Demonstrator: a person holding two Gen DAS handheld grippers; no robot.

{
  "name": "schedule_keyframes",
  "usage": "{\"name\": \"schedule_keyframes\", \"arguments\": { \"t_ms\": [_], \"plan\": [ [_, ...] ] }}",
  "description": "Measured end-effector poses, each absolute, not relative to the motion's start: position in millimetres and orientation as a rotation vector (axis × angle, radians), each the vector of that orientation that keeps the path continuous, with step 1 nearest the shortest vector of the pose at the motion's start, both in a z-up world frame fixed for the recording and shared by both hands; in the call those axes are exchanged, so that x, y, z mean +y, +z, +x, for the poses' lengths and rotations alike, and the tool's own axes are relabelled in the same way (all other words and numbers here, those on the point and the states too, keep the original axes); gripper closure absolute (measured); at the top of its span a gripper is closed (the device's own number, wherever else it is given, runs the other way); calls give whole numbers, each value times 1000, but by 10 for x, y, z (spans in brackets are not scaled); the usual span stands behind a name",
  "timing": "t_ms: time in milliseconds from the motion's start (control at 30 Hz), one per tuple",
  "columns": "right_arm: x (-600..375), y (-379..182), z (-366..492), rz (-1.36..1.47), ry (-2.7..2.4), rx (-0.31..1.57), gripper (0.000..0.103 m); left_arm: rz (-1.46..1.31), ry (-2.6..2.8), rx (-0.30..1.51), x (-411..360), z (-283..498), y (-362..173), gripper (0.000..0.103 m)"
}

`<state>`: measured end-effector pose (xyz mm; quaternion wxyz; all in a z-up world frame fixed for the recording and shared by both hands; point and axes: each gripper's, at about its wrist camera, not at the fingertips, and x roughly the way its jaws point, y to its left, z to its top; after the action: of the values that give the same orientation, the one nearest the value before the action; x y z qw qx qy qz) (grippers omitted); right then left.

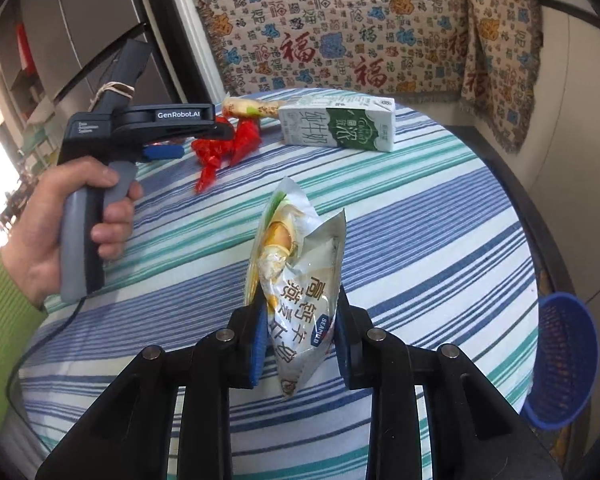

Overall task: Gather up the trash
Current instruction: 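Grasp the white snack bag with the right tool while the left tool grasps the red plastic bag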

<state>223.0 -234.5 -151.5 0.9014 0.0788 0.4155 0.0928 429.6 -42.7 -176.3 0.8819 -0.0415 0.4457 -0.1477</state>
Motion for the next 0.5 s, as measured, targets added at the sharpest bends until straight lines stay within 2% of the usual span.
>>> {"name": "schedule_keyframes", "arguments": {
  "t_ms": [33, 100, 367, 467, 500],
  "plan": [
    [-2356, -1511, 2224, 170, 189, 856, 75, -93, -326, 933, -406, 4294, -1787, 59],
    [-2377, -1506, 2202, 180, 187, 853, 75, -112, -335, 910, -323, 4199, -1754, 60],
    [-2405, -1510, 2099, 151, 203, 879, 74, -48, -467, 963, 53, 2947, -1614, 59],
    [-2380, -1503, 2142, 127, 220, 890, 74, -40, -419, 988, 118, 2661, -1740, 50],
    [-2376, -1496, 2160, 131, 231, 897, 73, -31, -404, 990, 131, 2612, -1784, 44]
  ]
}}
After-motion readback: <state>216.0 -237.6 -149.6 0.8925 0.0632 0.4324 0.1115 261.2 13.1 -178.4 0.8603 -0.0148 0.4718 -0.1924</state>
